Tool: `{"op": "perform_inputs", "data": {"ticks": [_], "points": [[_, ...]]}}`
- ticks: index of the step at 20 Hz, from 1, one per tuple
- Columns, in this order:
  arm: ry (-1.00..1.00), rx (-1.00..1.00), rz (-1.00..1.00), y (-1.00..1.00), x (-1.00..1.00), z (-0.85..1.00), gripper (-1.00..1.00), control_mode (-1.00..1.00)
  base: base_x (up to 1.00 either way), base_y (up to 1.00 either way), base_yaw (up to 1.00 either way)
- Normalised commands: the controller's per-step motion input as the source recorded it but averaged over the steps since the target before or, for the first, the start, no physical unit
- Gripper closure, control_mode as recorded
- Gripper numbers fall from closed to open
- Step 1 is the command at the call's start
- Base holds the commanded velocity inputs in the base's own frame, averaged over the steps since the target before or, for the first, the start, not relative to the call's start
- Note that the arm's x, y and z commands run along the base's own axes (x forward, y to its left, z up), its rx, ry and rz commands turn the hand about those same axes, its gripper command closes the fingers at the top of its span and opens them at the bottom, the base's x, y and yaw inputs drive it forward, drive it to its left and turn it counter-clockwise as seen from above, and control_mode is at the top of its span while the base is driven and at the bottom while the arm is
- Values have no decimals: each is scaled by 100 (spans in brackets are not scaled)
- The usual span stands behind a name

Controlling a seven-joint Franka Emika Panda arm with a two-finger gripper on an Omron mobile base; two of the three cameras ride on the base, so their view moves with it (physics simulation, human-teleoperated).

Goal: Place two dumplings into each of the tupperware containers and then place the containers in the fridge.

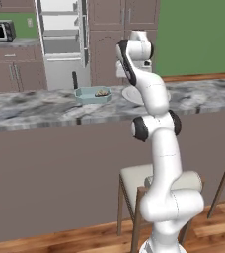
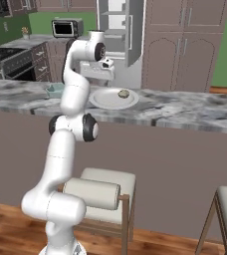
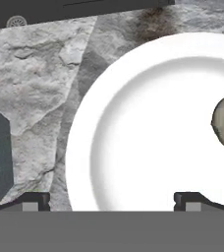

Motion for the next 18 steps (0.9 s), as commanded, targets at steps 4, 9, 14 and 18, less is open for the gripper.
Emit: {"op": "perform_inputs", "data": {"ticks": [4,9,14,18], "points": [[0,0,-15,-73,0,0,-100,-100,0,0,0],[0,0,-14,-71,0,0,-100,-100,0,0,0],[-6,-1,-11,-61,-9,-16,-100,-100,0,0,0],[-17,-2,-3,-21,-6,-21,-100,-100,0,0,0]]}}
